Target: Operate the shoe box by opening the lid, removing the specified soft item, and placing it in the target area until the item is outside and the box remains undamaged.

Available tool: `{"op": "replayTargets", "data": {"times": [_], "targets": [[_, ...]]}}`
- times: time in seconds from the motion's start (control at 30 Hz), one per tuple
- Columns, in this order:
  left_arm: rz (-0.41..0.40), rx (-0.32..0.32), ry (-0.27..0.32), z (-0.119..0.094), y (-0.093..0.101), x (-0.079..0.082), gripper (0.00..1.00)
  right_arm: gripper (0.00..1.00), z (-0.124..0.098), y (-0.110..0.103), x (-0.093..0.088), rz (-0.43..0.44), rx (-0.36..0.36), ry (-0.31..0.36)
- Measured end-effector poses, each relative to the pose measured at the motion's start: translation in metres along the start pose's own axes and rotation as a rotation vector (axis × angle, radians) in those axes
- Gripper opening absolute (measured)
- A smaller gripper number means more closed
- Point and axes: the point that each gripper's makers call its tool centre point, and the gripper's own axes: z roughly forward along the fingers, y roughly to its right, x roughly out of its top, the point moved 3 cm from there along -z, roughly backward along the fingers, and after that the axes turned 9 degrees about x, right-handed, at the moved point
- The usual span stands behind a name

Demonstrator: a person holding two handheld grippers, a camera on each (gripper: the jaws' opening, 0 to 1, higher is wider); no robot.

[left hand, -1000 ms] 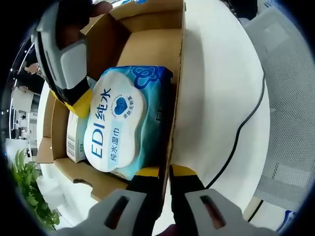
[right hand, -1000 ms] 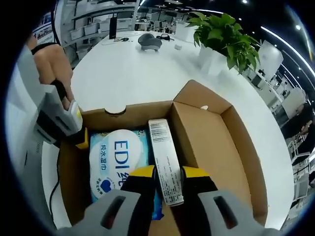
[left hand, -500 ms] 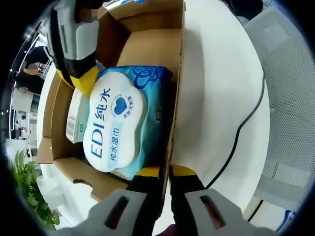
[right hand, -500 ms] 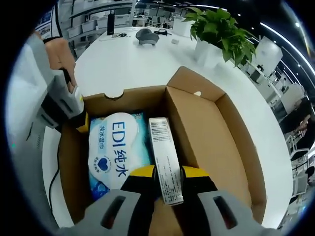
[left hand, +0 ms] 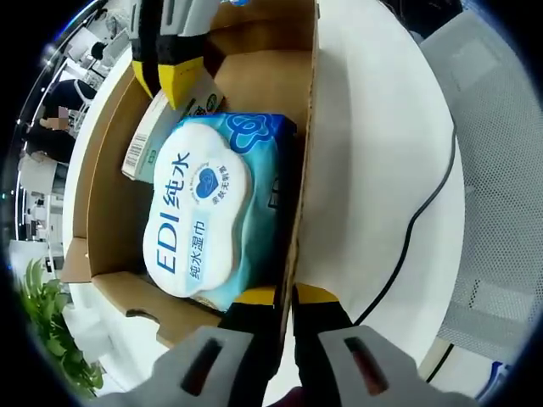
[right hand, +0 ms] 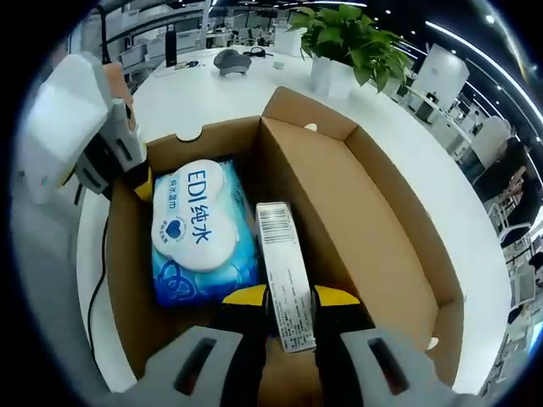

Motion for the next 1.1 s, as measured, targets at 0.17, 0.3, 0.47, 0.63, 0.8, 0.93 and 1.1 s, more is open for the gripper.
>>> {"op": "replayTargets", "data": {"times": [0.17,0.3,0.47,0.63,0.8,0.93,1.1], "targets": [[-0.006,-0.003,-0.005,0.000,0.000,0.000,0.04,0.16,-0.007,-0.002,-0.010,0.056,-0.012,-0.010],[-0.005,-0.004,-0.005,0.000,0.000,0.000,0.04,0.16,-0.012,-0.004,-0.019,0.117,-0.017,-0.009],[-0.005,-0.001,-0.004,-0.001,-0.001,-0.001,0.04,0.16,-0.018,-0.006,-0.027,0.161,-0.005,-0.015],[-0.003,0.000,-0.003,-0.001,-0.001,-0.001,0.04,0.15,-0.020,-0.010,-0.032,0.183,-0.003,-0.018],[-0.003,0.004,0.000,-0.001,0.000,-0.001,0.04,0.15,-0.020,-0.011,-0.033,0.200,-0.005,-0.019],[-0.003,0.003,0.000,-0.001,0.000,-0.001,0.04,0.16,-0.019,-0.009,-0.031,0.211,0.000,-0.032],[0.009,0.004,0.003,-0.001,-0.001,-0.001,0.04,0.16,-0.016,-0.006,-0.030,0.240,0.033,-0.105]]}}
